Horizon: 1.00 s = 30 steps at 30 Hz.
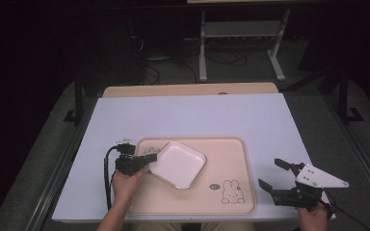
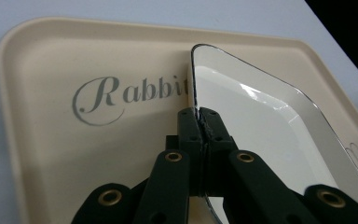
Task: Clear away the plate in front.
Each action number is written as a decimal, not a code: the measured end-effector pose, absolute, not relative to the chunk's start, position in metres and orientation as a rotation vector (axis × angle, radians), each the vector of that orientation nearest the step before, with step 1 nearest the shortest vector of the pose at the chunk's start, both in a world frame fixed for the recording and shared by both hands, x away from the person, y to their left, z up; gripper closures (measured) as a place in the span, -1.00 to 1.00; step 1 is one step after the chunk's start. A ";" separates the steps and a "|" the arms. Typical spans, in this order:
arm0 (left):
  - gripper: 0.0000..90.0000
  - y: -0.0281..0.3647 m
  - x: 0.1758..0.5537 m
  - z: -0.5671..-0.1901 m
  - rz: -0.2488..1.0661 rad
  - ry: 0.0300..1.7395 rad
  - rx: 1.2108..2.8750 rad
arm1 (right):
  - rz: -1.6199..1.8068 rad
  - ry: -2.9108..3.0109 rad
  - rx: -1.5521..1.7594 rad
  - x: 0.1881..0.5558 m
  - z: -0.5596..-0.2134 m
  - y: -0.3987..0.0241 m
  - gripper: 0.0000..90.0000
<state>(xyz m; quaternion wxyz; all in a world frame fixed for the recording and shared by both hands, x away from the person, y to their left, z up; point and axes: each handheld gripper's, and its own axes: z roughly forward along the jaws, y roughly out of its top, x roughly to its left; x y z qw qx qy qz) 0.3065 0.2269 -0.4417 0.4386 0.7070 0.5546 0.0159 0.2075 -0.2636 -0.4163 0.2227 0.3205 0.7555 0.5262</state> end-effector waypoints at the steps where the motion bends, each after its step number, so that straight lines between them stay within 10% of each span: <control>1: 0.97 0.226 0.305 -0.441 0.054 1.379 1.766 | 1.453 2.088 0.886 0.208 -0.416 -0.263 -0.71; 30: 0.65 0.199 0.268 -0.440 0.203 1.391 1.967 | 1.443 2.090 0.874 0.206 -0.416 -0.261 -0.71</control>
